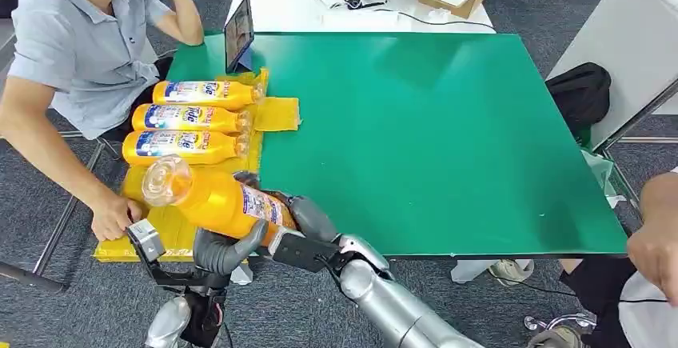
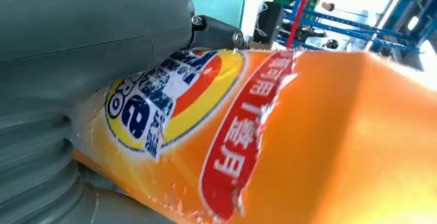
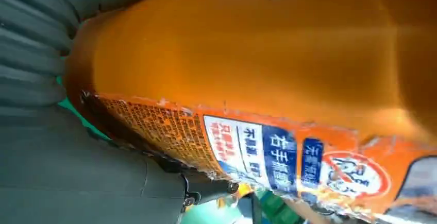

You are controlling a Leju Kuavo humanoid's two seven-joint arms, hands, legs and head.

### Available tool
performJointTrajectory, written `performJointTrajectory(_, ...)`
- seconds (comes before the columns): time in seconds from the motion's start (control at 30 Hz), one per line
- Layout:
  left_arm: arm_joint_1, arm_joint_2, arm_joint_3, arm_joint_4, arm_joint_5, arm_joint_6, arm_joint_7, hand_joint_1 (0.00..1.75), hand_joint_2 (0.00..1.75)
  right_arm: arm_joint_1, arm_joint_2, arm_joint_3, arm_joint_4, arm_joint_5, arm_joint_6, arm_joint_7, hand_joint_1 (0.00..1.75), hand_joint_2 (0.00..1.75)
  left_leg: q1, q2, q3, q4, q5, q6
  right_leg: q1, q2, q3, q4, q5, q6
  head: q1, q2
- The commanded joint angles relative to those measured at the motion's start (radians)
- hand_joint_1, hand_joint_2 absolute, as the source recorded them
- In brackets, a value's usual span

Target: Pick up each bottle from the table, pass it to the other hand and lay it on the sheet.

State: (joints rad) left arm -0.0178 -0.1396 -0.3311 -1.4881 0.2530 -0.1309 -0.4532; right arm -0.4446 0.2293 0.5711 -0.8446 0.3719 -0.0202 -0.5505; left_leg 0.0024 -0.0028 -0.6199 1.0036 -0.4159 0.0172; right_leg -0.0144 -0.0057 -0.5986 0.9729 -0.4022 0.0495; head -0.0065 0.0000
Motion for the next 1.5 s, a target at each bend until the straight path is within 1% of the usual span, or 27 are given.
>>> performJointTrajectory(0.03,-0.056,-0.010,-0.015,0.055,0.020,-0.046,0.010,1.75,1.75,-0.008,-0.015,0.121,0.090,0.021,0.041,0.025,0.00,1.75,0.001,-0.002,0.006,0.000,-0.002,-0.001,0.001,-0.002,0.007,0.000,-0.003,-0.002,0.000,0.000)
performJointTrajectory(0.13,-0.050,-0.017,-0.002,0.051,0.032,-0.042,0.009,1.75,1.75,0.006,-0.014,0.115,0.076,0.021,0.019,0.033,0.00,1.75,0.001,-0.003,0.004,0.000,-0.001,-0.001,0.001,-0.002,0.005,-0.001,-0.002,-0.002,0.000,0.000)
performJointTrajectory(0.17,-0.049,-0.020,0.013,0.053,0.046,-0.035,0.012,1.75,1.75,0.018,-0.012,0.113,0.069,0.020,0.008,0.040,0.00,0.00,0.001,-0.003,0.006,0.000,-0.002,-0.001,0.001,-0.003,0.007,-0.001,-0.003,-0.002,0.000,0.000)
performJointTrajectory(0.23,-0.054,-0.025,0.036,0.067,0.066,-0.024,0.020,1.75,1.75,0.032,-0.016,0.116,0.054,0.033,-0.021,0.042,0.00,0.00,0.001,-0.003,0.006,0.000,-0.002,-0.001,0.001,-0.002,0.007,-0.001,-0.003,-0.003,0.000,0.000)
performJointTrajectory(0.3,-0.056,-0.023,0.040,0.069,0.067,-0.024,0.021,1.75,1.75,0.034,-0.018,0.117,0.053,0.033,-0.022,0.042,0.00,0.00,0.001,-0.002,0.002,-0.001,0.000,-0.001,0.001,-0.002,0.003,-0.001,-0.001,-0.001,0.000,0.000)
performJointTrajectory(0.37,-0.059,-0.022,0.043,0.075,0.070,-0.025,0.022,1.75,1.75,0.036,-0.021,0.118,0.048,0.033,-0.021,0.042,0.00,0.00,0.001,-0.004,0.006,-0.001,-0.002,-0.001,0.001,-0.004,0.007,-0.001,-0.003,-0.002,0.000,0.000)
performJointTrajectory(0.4,-0.059,-0.022,0.043,0.075,0.070,-0.025,0.022,1.75,1.75,0.036,-0.021,0.118,0.048,0.033,-0.021,0.042,0.00,0.00,0.001,-0.003,0.004,-0.001,-0.001,-0.001,0.001,-0.003,0.005,-0.001,-0.002,-0.002,0.000,0.000)
performJointTrajectory(0.5,-0.068,-0.023,0.080,0.081,0.062,0.041,0.025,1.75,1.75,0.069,-0.031,0.101,-0.021,0.035,-0.074,0.021,0.00,0.00,0.001,-0.002,0.003,-0.001,-0.001,-0.001,0.001,-0.002,0.003,-0.001,-0.001,-0.001,0.000,0.000)
performJointTrajectory(0.53,-0.074,-0.016,0.089,0.086,0.019,0.087,0.019,1.75,1.75,0.085,-0.035,0.094,-0.049,0.037,-0.094,0.013,0.00,0.00,0.001,-0.003,0.005,0.000,-0.002,-0.001,0.001,-0.003,0.006,0.000,-0.003,-0.002,0.000,0.000)
performJointTrajectory(0.57,-0.097,0.009,0.082,0.110,-0.097,0.183,0.040,1.75,1.75,0.111,-0.037,0.080,-0.092,0.047,-0.147,-0.008,0.00,0.00,0.001,-0.004,0.004,-0.001,-0.001,-0.001,0.001,-0.004,0.005,-0.001,-0.002,-0.002,0.000,0.000)
performJointTrajectory(0.6,-0.129,0.029,0.079,0.156,-0.174,0.255,0.086,1.75,1.75,0.138,-0.041,0.069,-0.147,0.067,-0.251,-0.113,0.00,0.00,0.001,-0.004,0.002,-0.001,0.000,-0.001,0.001,-0.004,0.003,-0.001,-0.001,-0.001,0.000,0.000)
performJointTrajectory(0.63,-0.185,0.039,0.065,0.229,-0.307,0.364,0.088,1.75,1.75,0.177,-0.044,0.052,-0.208,0.022,-0.263,-0.148,0.00,0.00,0.001,-0.005,0.004,-0.001,-0.001,-0.001,0.001,-0.005,0.005,-0.001,-0.003,-0.002,0.001,0.000)
performJointTrajectory(0.67,-0.241,0.053,0.059,0.296,-0.463,0.474,0.033,1.75,1.75,0.225,-0.075,0.066,-0.355,-0.049,-0.279,-0.148,0.00,0.00,0.001,-0.005,0.002,-0.001,0.000,-0.001,0.001,-0.005,0.004,-0.001,-0.002,-0.002,0.001,0.000)
performJointTrajectory(0.7,-0.275,0.070,0.062,0.329,-0.562,0.517,0.036,1.75,1.75,0.242,-0.088,0.058,-0.387,-0.042,-0.340,-0.148,0.00,0.00,0.001,-0.008,0.004,-0.001,0.000,-0.001,0.001,-0.008,0.006,-0.001,-0.003,-0.002,0.001,0.000)
performJointTrajectory(0.73,-0.299,0.083,0.078,0.354,-0.636,0.530,0.068,1.75,1.75,0.258,-0.089,0.026,-0.407,-0.026,-0.369,-0.148,0.00,0.00,0.001,-0.008,0.005,-0.001,0.000,-0.002,0.001,-0.008,0.006,0.000,-0.003,-0.003,-0.001,0.000)
performJointTrajectory(0.77,-0.322,0.101,0.085,0.381,-0.698,0.526,0.081,1.75,1.75,0.271,-0.095,-0.011,-0.418,-0.006,-0.398,-0.135,0.00,0.00,0.001,-0.010,0.002,-0.001,0.001,-0.001,0.001,-0.010,0.004,0.000,-0.003,-0.002,0.002,0.000)
performJointTrajectory(0.8,-0.338,0.118,0.079,0.418,-0.748,0.504,0.107,1.75,1.75,0.278,-0.102,-0.039,-0.414,0.011,-0.413,-0.118,0.00,0.00,0.001,-0.010,0.004,-0.001,0.000,-0.002,0.001,-0.010,0.007,0.000,-0.003,-0.003,0.002,0.000)
performJointTrajectory(0.87,-0.366,0.128,0.097,0.489,-0.796,0.429,0.116,1.75,1.75,0.300,-0.106,-0.103,-0.410,0.001,-0.374,-0.135,0.00,0.00,0.001,-0.002,0.005,-0.001,-0.001,-0.002,0.001,-0.002,0.005,0.000,-0.001,-0.003,0.000,0.000)
performJointTrajectory(0.93,-0.398,0.125,0.099,0.541,-0.836,0.414,0.108,1.75,1.75,0.322,-0.102,-0.140,-0.417,-0.009,-0.358,-0.148,0.00,0.00,0.001,-0.007,0.006,-0.002,0.000,-0.001,0.002,-0.007,0.008,-0.002,-0.002,-0.002,0.000,0.000)
performJointTrajectory(0.97,-0.441,0.126,0.086,0.599,-0.909,0.454,0.116,1.75,1.75,0.333,-0.095,-0.159,-0.424,-0.018,-0.342,-0.148,0.00,0.00,0.000,-0.005,0.004,-0.001,0.001,-0.001,0.000,-0.005,0.005,-0.001,-0.001,-0.002,0.001,0.000)
performJointTrajectory(1.03,-0.508,0.145,0.037,0.682,-1.067,0.547,0.144,1.75,1.75,0.336,-0.089,-0.164,-0.422,-0.020,-0.329,-0.148,0.00,0.00,0.001,-0.005,0.005,-0.001,-0.001,-0.001,0.001,-0.005,0.007,-0.001,-0.002,-0.002,0.000,0.000)
performJointTrajectory(1.07,-0.561,0.159,-0.002,0.758,-1.184,0.595,0.172,1.75,1.75,0.333,-0.084,-0.161,-0.413,-0.018,-0.320,-0.148,0.00,0.00,0.001,-0.003,0.002,0.000,0.000,-0.001,0.001,-0.003,0.003,0.000,0.000,-0.002,0.000,0.000)
performJointTrajectory(1.13,-0.604,0.166,-0.025,0.818,-1.254,0.611,0.192,1.75,1.75,0.328,-0.079,-0.158,-0.403,-0.019,-0.318,-0.148,0.00,0.00,0.001,-0.005,0.002,0.000,0.001,-0.001,0.001,-0.005,0.003,0.000,0.001,-0.004,0.001,0.000)
performJointTrajectory(1.27,-0.705,0.160,-0.087,0.985,-1.390,0.540,0.274,1.75,1.75,0.319,-0.079,-0.156,-0.396,-0.024,-0.308,-0.148,0.00,0.00,0.001,-0.003,0.005,0.000,-0.001,-0.002,0.002,-0.003,0.005,0.001,0.000,-0.006,0.000,0.000)
performJointTrajectory(1.4,-0.757,0.156,-0.147,1.079,-1.492,0.490,0.344,1.75,1.75,0.313,-0.080,-0.158,-0.385,-0.021,-0.296,-0.148,0.00,0.00,0.001,-0.002,0.004,0.000,0.000,-0.002,0.001,-0.002,0.005,0.000,0.000,-0.005,0.001,0.000)
performJointTrajectory(1.43,-0.767,0.150,-0.147,1.106,-1.498,0.469,0.355,1.75,1.75,0.310,-0.081,-0.156,-0.379,-0.017,-0.291,-0.148,0.00,0.00,0.001,-0.002,0.002,0.000,0.001,-0.001,0.001,-0.002,0.003,0.000,0.001,-0.004,0.000,0.000)
performJointTrajectory(1.5,-0.775,0.141,-0.145,1.134,-1.505,0.425,0.371,1.75,1.75,0.308,-0.079,-0.161,-0.376,-0.018,-0.288,-0.148,0.00,0.00,0.001,-0.002,0.006,0.001,-0.001,-0.002,0.002,-0.002,0.006,0.001,-0.001,-0.005,0.001,0.000)
